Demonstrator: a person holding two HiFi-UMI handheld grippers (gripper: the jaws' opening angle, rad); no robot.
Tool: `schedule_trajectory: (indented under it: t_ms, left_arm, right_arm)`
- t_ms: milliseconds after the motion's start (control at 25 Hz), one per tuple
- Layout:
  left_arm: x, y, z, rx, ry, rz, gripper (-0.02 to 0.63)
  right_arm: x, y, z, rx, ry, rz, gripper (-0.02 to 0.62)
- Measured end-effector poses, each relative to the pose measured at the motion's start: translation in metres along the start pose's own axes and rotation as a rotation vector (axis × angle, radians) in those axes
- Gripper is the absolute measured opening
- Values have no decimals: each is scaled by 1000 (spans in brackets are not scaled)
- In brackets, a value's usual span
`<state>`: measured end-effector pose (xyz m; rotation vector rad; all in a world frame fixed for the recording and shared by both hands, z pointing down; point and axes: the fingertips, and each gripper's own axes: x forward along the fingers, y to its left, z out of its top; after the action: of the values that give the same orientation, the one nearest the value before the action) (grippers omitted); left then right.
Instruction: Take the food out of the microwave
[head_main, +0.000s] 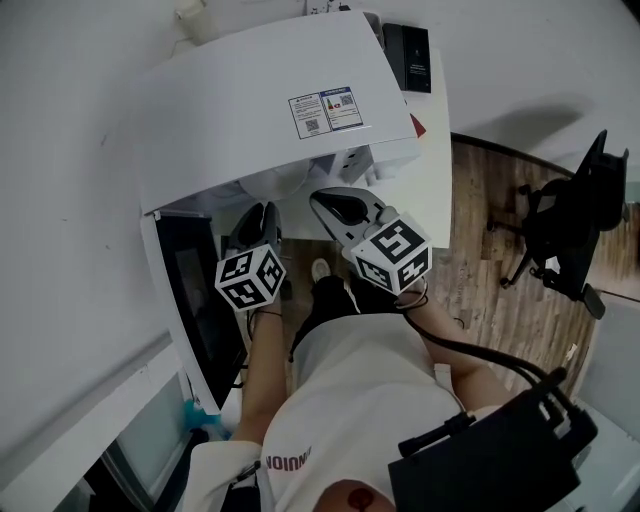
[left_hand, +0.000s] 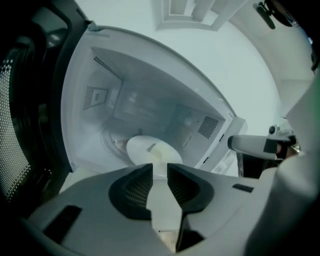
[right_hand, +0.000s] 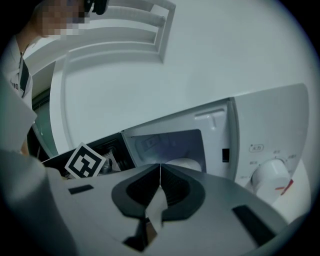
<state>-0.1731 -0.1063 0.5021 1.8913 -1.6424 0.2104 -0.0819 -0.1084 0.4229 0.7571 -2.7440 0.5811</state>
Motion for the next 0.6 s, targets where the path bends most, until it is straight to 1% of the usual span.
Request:
schedule_trajectory:
  t_ms: [200, 360, 520, 600]
  left_arm:
    - [10, 1, -14, -59, 49, -6, 126]
    - [18, 0, -19, -139, 68, -33, 161]
    - [22, 1, -19, -227, 64, -56, 166]
    - [24, 1, -19, -252, 65, -62, 164]
  right_arm:
    - [-1, 0, -5, 1, 8, -3, 21]
    - [-3, -1, -7, 11, 4, -11, 21]
    - [-4, -1, -8, 20, 2, -18, 23]
    - [-3, -1, -8, 23, 3, -20, 23]
